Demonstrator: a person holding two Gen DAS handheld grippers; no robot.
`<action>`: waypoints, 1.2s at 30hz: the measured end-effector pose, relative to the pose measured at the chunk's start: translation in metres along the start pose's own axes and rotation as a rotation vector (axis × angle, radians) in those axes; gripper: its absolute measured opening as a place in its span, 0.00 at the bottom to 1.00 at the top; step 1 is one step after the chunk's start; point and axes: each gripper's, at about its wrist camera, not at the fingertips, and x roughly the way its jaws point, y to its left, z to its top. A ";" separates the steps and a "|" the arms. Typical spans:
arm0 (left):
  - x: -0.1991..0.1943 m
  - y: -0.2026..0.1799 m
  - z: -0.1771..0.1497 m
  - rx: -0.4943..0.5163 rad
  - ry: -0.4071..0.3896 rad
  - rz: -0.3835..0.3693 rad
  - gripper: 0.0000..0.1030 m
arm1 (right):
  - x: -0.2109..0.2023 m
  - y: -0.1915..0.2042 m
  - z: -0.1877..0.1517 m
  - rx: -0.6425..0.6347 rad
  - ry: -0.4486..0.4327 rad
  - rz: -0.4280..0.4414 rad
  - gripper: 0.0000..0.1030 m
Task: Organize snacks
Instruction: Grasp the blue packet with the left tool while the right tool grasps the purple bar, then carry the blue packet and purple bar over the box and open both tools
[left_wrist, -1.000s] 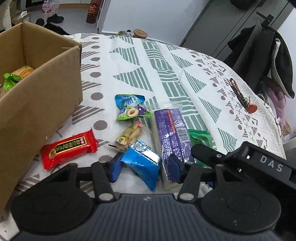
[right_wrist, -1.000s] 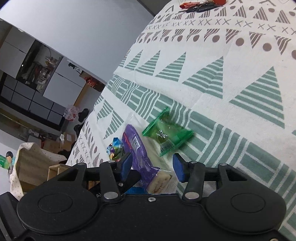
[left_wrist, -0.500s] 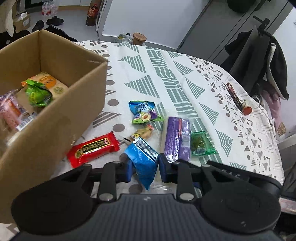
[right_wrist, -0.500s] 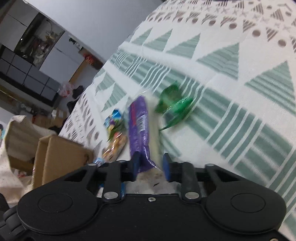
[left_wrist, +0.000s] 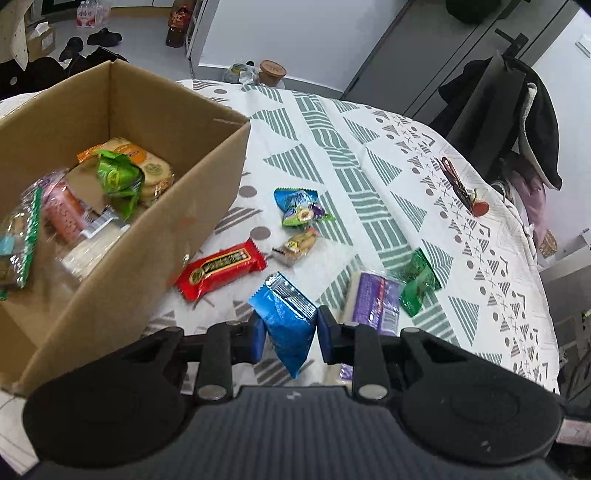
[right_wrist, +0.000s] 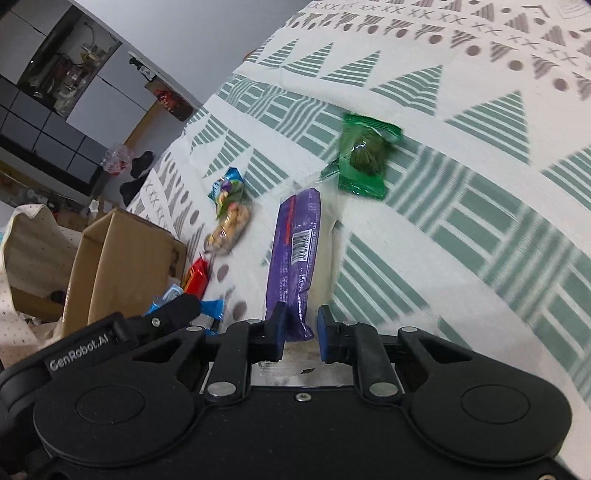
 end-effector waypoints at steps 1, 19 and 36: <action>-0.001 0.000 0.000 0.003 0.001 -0.002 0.27 | -0.003 0.000 -0.003 0.004 0.001 -0.012 0.17; 0.000 0.014 0.003 0.007 0.034 -0.009 0.27 | 0.026 0.030 0.007 -0.151 -0.073 -0.141 0.56; -0.036 0.017 0.013 0.013 0.013 -0.061 0.27 | -0.026 0.035 -0.010 -0.004 -0.137 -0.010 0.28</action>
